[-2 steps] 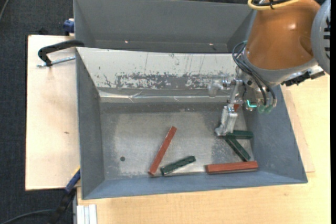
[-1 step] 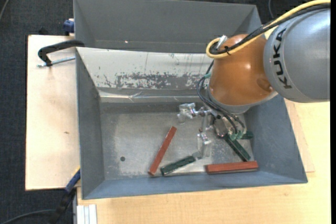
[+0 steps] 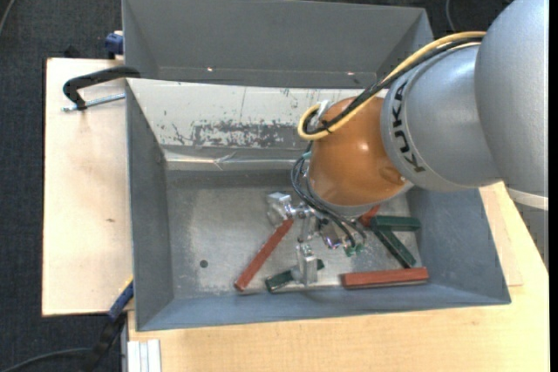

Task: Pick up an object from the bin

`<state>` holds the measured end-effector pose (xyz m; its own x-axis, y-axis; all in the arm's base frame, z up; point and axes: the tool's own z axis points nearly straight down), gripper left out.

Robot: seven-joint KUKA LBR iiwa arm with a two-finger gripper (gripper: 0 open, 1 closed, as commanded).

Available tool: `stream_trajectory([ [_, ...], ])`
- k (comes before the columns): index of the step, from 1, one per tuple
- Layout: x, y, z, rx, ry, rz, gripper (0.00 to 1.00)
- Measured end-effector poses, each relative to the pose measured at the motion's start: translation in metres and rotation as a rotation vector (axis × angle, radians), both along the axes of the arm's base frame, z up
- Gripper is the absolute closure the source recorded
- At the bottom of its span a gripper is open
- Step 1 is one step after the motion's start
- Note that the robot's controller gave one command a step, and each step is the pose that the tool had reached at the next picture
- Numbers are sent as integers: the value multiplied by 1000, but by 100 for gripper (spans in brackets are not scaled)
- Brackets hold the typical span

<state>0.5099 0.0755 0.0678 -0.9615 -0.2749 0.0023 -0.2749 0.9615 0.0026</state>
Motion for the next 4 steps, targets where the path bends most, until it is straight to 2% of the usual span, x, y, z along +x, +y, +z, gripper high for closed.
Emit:
stream_trajectory([
  [1,3,-1,6,1,-9,-3,100],
  [2,49,-4,125,0,-18,306,100],
  [3,48,-4,122,1,-11,305,0],
  [4,27,40,27,2,3,363,0],
])
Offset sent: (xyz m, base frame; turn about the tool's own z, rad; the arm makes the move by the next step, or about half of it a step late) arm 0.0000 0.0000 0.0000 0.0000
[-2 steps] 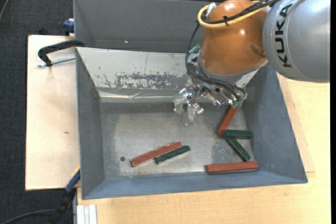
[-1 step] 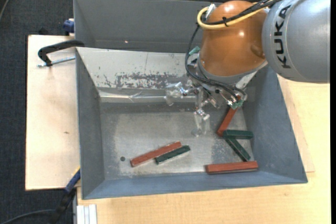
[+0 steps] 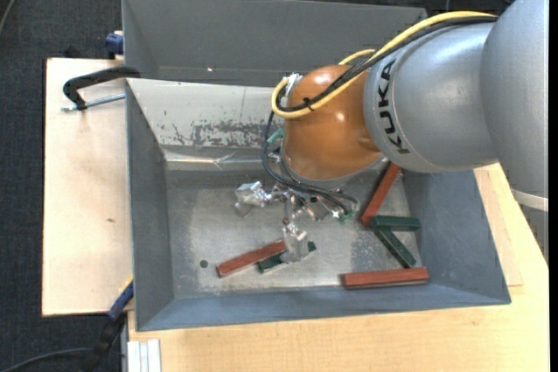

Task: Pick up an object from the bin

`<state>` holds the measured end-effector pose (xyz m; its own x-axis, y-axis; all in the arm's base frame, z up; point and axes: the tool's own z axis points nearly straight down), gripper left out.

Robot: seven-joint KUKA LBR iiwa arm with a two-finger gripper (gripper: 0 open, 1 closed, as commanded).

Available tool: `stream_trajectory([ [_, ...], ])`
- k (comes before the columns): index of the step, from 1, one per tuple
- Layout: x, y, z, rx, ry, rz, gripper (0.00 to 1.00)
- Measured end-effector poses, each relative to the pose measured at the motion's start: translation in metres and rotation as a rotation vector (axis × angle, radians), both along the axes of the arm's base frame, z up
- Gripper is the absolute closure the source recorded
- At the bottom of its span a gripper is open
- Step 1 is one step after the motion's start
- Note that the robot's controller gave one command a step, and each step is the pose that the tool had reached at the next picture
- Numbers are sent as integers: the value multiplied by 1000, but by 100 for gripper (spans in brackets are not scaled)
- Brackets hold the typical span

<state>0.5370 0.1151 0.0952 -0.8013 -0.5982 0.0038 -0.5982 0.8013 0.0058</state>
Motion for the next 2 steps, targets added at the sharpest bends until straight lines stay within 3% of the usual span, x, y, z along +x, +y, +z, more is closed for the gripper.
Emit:
stream_trajectory([
  [1,-37,35,-27,-3,-2,-29,0],
  [2,-34,33,-25,0,-8,-33,100],
])
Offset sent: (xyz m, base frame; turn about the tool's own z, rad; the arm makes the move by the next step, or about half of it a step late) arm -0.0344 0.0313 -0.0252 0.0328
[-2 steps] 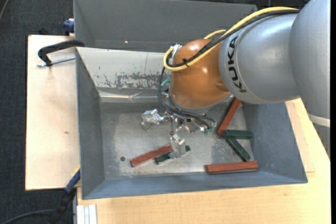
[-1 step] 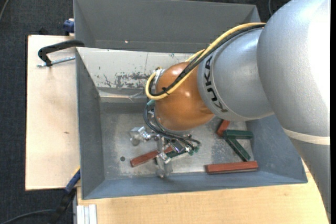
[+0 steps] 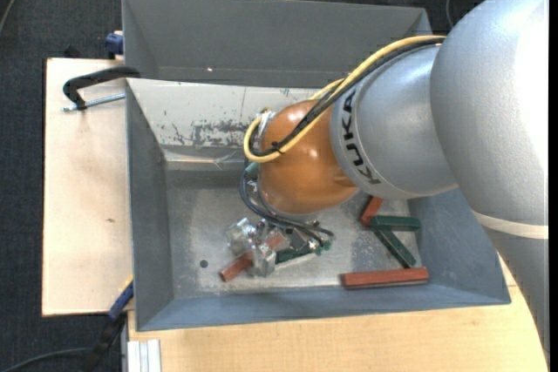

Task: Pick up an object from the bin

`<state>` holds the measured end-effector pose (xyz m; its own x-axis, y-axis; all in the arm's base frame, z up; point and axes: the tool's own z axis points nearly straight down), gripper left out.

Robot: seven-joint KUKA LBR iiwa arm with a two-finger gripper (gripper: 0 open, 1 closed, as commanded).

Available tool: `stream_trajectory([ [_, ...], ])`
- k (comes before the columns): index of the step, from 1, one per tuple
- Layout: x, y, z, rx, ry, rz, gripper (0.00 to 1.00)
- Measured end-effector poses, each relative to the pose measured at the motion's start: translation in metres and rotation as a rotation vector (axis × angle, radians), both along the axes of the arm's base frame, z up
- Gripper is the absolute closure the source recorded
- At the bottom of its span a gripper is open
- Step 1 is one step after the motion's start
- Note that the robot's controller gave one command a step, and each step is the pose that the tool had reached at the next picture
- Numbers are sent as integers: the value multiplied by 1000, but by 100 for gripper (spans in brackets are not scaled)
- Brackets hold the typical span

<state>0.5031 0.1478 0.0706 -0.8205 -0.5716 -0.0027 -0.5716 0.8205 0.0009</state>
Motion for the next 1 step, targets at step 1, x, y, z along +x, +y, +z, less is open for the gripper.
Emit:
stream_trajectory([
  [1,12,-12,144,3,-13,17,100],
])
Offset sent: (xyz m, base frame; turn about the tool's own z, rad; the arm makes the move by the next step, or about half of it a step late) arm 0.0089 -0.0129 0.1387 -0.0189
